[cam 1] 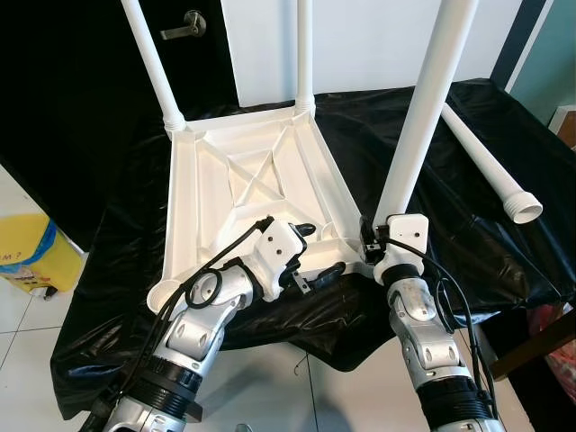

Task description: Building children table

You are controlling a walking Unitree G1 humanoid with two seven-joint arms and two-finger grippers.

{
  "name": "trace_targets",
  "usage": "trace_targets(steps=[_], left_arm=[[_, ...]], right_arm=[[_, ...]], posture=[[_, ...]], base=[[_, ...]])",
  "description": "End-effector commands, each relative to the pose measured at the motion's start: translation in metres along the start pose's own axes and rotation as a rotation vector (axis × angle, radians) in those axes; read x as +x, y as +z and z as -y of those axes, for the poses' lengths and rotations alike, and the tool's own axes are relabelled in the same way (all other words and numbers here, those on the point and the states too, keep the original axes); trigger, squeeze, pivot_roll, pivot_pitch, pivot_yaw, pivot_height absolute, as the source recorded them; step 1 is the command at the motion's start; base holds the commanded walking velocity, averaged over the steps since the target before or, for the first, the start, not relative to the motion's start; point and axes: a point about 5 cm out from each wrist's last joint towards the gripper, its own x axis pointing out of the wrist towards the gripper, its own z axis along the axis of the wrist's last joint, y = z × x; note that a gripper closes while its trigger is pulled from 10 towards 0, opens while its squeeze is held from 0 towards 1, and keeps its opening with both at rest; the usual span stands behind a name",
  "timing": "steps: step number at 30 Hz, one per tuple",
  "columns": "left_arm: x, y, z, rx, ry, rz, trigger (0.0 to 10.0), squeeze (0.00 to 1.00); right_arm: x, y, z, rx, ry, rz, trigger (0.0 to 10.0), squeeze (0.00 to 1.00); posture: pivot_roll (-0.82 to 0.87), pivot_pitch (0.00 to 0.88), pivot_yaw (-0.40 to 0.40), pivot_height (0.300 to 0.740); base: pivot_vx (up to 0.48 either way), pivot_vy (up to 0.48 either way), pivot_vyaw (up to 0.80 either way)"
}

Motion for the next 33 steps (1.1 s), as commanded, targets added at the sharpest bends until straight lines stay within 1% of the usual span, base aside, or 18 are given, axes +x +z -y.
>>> trace_targets(steps=[1, 6, 7, 8, 9, 10, 11, 13, 15, 16, 17, 18, 20, 21, 23, 26, 30, 33], left_arm=[[0.000, -0.001, -0.003, -0.005, 0.021, -0.007, 10.0, 0.00], [0.000, -0.001, -0.003, -0.004, 0.022, -0.005, 10.0, 0.00], [0.000, -0.001, -0.003, -0.004, 0.023, -0.004, 10.0, 0.00], [0.000, -0.001, -0.003, -0.004, 0.023, -0.004, 10.0, 0.00], [0.000, -0.001, -0.002, -0.006, 0.022, -0.002, 10.0, 0.00], [0.000, -0.001, -0.002, -0.006, 0.022, -0.002, 10.0, 0.00], [-0.001, -0.001, -0.001, -0.007, 0.019, -0.002, 10.0, 0.00], [-0.001, -0.001, -0.001, -0.007, 0.019, -0.002, 10.0, 0.00], [-0.002, -0.001, 0.001, -0.006, 0.011, -0.005, 10.0, 0.00], [-0.002, -0.001, 0.001, -0.006, 0.011, -0.005, 10.0, 0.00], [-0.002, -0.001, 0.001, -0.002, 0.006, -0.008, 10.0, 0.00], [-0.002, -0.001, 0.001, -0.002, 0.006, -0.008, 10.0, 0.00], [-0.002, 0.000, 0.000, 0.013, -0.002, -0.007, 10.0, 0.00], [-0.002, 0.000, 0.000, 0.013, -0.002, -0.007, 10.0, 0.00], [-0.002, 0.001, -0.001, 0.023, -0.004, -0.008, 10.0, 0.00], [-0.001, 0.002, -0.003, 0.028, -0.003, -0.007, 10.0, 0.00], [-0.001, 0.002, -0.003, 0.028, -0.002, -0.004, 10.0, 0.00], [0.000, 0.003, -0.004, 0.030, -0.003, 0.000, 10.0, 0.00]], right_arm=[[-0.005, -0.012, 0.006, -0.003, -0.025, -0.058, 10.0, 1.00], [-0.004, -0.009, 0.007, -0.010, -0.004, -0.042, 10.0, 1.00], [-0.004, -0.006, 0.009, -0.012, 0.023, -0.023, 10.0, 1.00], [-0.004, -0.006, 0.009, -0.012, 0.023, -0.023, 10.0, 1.00], [-0.005, -0.003, 0.012, -0.012, 0.065, -0.006, 10.0, 1.00], [-0.005, -0.003, 0.012, -0.012, 0.065, -0.006, 10.0, 1.00], [-0.006, -0.001, 0.013, -0.008, 0.118, 0.004, 10.0, 0.00], [-0.006, -0.001, 0.013, -0.008, 0.118, 0.004, 10.0, 0.00], [-0.007, 0.003, 0.018, -0.016, 0.227, 0.029, 10.0, 0.00], [-0.007, 0.003, 0.018, -0.016, 0.227, 0.029, 10.0, 0.00], [-0.006, 0.005, 0.019, -0.012, 0.277, 0.035, 10.0, 0.00], [-0.006, 0.005, 0.019, -0.012, 0.277, 0.035, 10.0, 0.00], [-0.004, 0.008, 0.021, -0.013, 0.382, 0.042, 10.0, 0.00], [-0.004, 0.008, 0.021, -0.013, 0.382, 0.042, 10.0, 0.00], [0.000, 0.009, 0.023, -0.016, 0.432, 0.046, 10.0, 0.00], [0.004, 0.010, 0.025, -0.027, 0.470, 0.052, 10.0, 0.00], [0.006, 0.010, 0.024, -0.034, 0.489, 0.047, 10.0, 0.00], [0.012, 0.008, 0.025, -0.040, 0.524, 0.032, 10.0, 0.00]], posture=[[-0.12, 0.000, 0.030, 0.740], [-0.13, 0.000, 0.032, 0.740], [-0.13, 0.000, 0.032, 0.740], [-0.13, 0.000, 0.032, 0.740], [-0.13, 0.000, 0.032, 0.740], [-0.13, 0.000, 0.032, 0.740], [-0.12, 0.000, 0.034, 0.740], [-0.12, 0.000, 0.034, 0.740], [-0.11, 0.000, 0.033, 0.740], [-0.11, 0.000, 0.033, 0.740], [-0.10, 0.000, 0.034, 0.740], [-0.10, 0.000, 0.034, 0.740], [-0.09, 0.000, 0.034, 0.740], [-0.09, 0.000, 0.034, 0.740], [-0.08, 0.000, 0.035, 0.740], [-0.07, 0.000, 0.037, 0.740], [-0.07, 0.000, 0.037, 0.740], [-0.06, 0.000, 0.041, 0.740]], base=[[0.000, 0.000, 0.00], [0.000, 0.000, 0.00], [0.000, 0.000, 0.00], [0.000, 0.000, 0.00], [0.000, 0.000, 0.00], [0.000, 0.000, 0.00], [0.000, 0.000, 0.00], [0.000, 0.000, 0.00], [0.000, 0.000, 0.00], [0.000, 0.000, 0.00], [0.000, 0.000, 0.00], [0.000, 0.000, 0.00], [0.000, 0.000, 0.00], [0.000, 0.000, 0.00], [0.000, 0.000, 0.00], [0.000, 0.000, 0.00], [0.000, 0.000, 0.00], [0.000, 0.000, 0.00]])
